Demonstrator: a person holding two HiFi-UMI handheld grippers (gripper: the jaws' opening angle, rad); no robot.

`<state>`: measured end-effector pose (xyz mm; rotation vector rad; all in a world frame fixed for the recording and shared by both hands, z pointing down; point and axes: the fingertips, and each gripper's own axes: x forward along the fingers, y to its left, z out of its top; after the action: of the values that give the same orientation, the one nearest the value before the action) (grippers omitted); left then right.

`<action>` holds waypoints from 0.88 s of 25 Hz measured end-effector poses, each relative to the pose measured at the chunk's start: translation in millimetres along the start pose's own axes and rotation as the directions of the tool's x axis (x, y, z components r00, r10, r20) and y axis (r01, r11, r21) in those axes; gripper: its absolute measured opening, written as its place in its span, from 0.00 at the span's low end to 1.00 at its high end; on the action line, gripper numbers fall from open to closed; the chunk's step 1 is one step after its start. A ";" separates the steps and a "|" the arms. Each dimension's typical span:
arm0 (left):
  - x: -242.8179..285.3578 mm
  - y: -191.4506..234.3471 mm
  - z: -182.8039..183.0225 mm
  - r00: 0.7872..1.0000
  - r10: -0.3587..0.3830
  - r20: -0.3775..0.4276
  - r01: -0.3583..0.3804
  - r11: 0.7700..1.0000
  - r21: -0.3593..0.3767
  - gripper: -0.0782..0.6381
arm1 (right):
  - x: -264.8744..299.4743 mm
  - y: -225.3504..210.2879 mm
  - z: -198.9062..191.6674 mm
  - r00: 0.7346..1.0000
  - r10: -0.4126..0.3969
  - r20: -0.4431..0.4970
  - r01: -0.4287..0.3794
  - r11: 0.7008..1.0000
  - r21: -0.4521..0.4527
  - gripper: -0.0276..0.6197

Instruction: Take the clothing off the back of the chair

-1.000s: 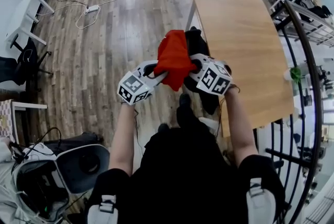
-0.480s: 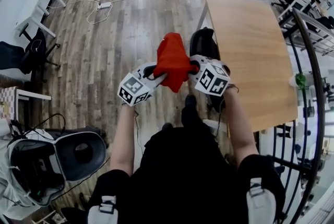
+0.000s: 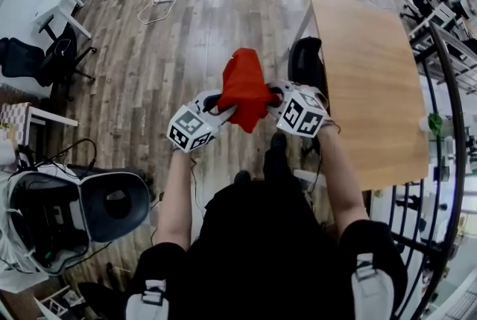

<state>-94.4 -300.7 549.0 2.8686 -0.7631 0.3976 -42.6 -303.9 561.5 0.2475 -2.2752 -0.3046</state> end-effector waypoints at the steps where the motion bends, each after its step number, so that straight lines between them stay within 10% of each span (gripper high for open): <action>1: -4.6 -0.6 -2.5 1.000 0.006 -0.001 -0.006 1.000 -0.002 0.29 | 2.5 3.4 2.7 1.000 0.004 0.002 -0.004 1.000 -0.002 0.13; 22: -43.9 -28.7 -44.2 0.998 0.051 -0.029 -0.052 0.998 -0.036 0.29 | 25.0 60.4 15.0 0.998 0.057 0.023 -0.057 0.998 -0.024 0.13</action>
<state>-126.2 -246.4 576.4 2.8080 -0.8315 0.4243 -75.0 -251.1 587.4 0.1671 -2.2961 -0.3061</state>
